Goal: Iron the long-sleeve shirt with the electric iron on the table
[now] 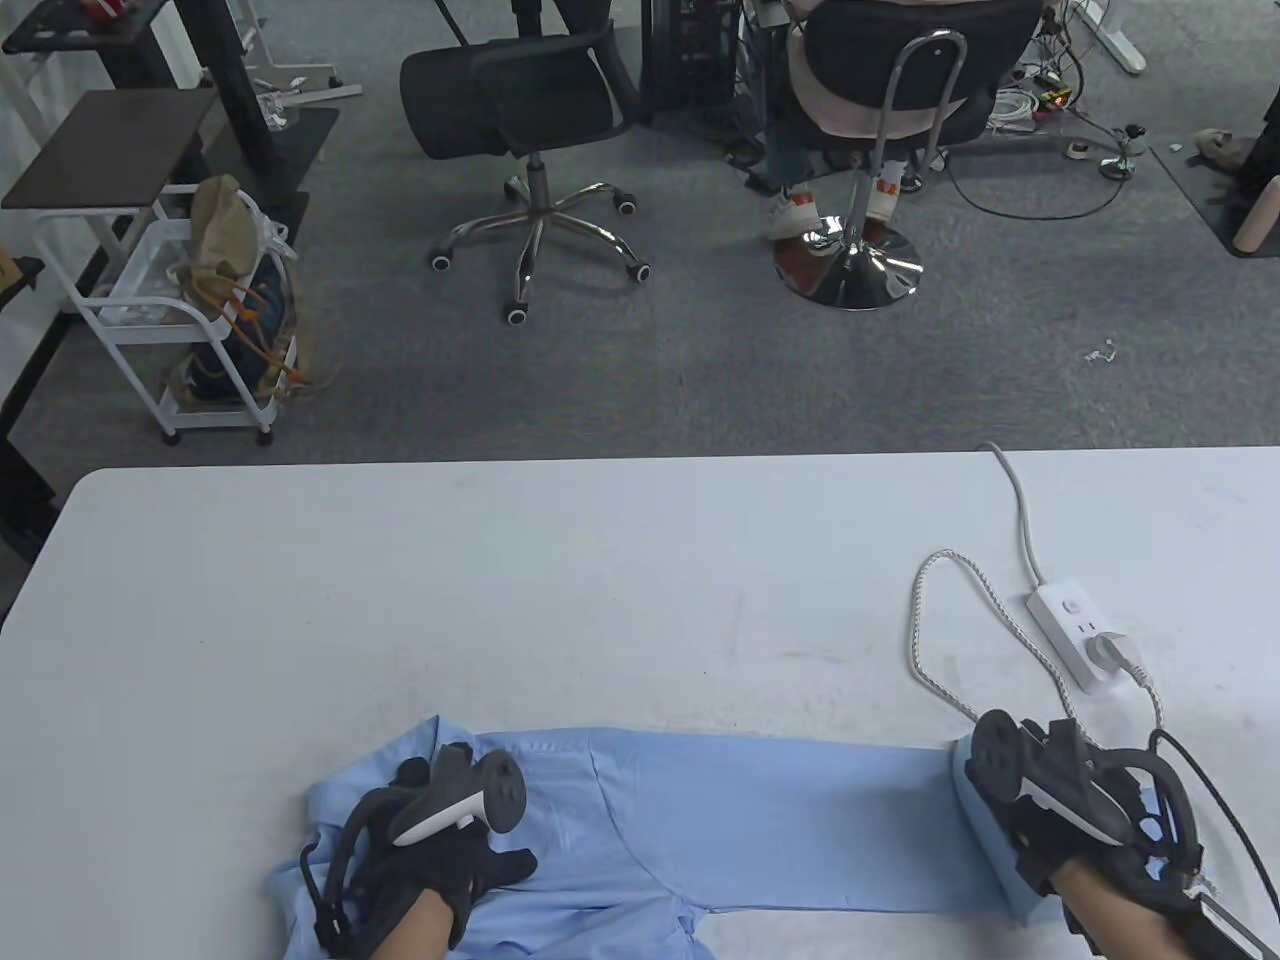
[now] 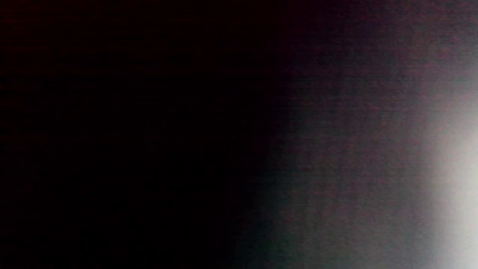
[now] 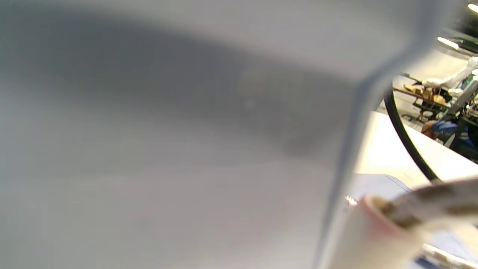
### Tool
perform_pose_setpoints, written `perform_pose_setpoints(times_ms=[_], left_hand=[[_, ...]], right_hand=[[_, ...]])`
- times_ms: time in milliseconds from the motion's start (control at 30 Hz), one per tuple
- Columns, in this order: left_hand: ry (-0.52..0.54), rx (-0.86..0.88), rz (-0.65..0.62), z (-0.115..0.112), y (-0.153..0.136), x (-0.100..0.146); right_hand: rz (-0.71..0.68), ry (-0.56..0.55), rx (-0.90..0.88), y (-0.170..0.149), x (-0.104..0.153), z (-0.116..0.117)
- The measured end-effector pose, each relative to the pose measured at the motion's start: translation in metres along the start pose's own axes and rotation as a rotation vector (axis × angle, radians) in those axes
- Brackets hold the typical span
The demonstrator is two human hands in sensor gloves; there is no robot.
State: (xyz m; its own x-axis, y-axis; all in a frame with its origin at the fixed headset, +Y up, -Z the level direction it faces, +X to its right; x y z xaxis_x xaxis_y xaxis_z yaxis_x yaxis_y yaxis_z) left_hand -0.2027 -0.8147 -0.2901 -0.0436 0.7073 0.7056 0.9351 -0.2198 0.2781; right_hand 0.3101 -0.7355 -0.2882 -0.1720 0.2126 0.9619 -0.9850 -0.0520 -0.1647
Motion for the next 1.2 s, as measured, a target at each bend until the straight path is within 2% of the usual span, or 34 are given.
perform_pose_setpoints(times_ms=[67,167,267,300,400,467,567,600,667,767,833,900,967,1033,1100,1200], left_hand=[[0.0,0.001,0.0,0.0,0.0,0.0],[0.0,0.003,0.0,0.0,0.0,0.0],[-0.001,0.006,-0.002,-0.001,-0.001,0.0],[-0.002,0.006,-0.002,-0.001,-0.001,0.0],[-0.002,0.005,-0.003,-0.001,-0.001,0.0],[-0.001,0.004,-0.003,-0.001,-0.001,0.0],[-0.001,0.004,-0.003,-0.001,-0.001,0.0],[-0.001,0.003,-0.003,-0.001,-0.001,0.0],[0.0,0.004,-0.004,-0.001,-0.001,0.0],[0.001,0.003,-0.005,-0.001,-0.002,0.0],[0.002,0.002,-0.005,-0.001,-0.002,0.0],[0.002,0.003,-0.006,-0.001,-0.002,0.0],[0.002,0.002,-0.007,0.0,-0.002,0.0],[0.002,0.002,-0.008,0.0,-0.002,0.0],[0.003,0.002,-0.009,0.0,-0.002,0.0],[0.003,0.002,-0.01,0.0,-0.002,0.0]], right_hand=[[-0.005,0.009,0.01,-0.001,0.002,0.0],[-0.014,-0.002,0.122,0.002,0.007,0.0],[0.021,-0.045,0.217,-0.014,0.007,-0.001],[0.042,-0.047,0.208,-0.022,0.005,0.0],[0.079,-0.017,0.025,-0.045,0.003,0.002],[0.065,-0.01,0.03,-0.045,0.001,0.002],[0.055,0.073,0.181,-0.039,-0.004,-0.004],[0.054,0.154,0.209,-0.037,-0.007,-0.008],[0.052,0.277,0.212,-0.035,-0.014,-0.016],[0.005,0.321,0.14,-0.034,-0.022,-0.037],[-0.006,0.264,0.048,-0.037,-0.026,-0.057],[-0.013,0.137,-0.128,-0.047,-0.032,-0.08],[-0.012,-0.002,-0.32,-0.058,-0.041,-0.091],[-0.002,-0.147,-0.523,-0.069,-0.052,-0.087],[0.004,-0.224,-0.651,-0.073,-0.062,-0.075],[0.048,-0.291,-0.744,-0.072,-0.077,-0.052]])
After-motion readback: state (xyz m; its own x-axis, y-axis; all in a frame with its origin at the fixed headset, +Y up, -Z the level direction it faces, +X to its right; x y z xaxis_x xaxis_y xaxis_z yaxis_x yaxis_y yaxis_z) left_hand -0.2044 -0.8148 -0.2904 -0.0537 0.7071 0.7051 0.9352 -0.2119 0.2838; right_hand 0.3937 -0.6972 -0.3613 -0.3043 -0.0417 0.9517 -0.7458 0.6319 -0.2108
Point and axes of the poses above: the tracker on the back of each hand, its own y axis roughly to the thumb side, its own x axis roughly from the fingertips to the wrist, z = x × y, the point moved 3 cm from there along -x, roughly from the wrist to the fingertips, and after that the axes turned 11 degrees about -x, right-handed, at the moved point
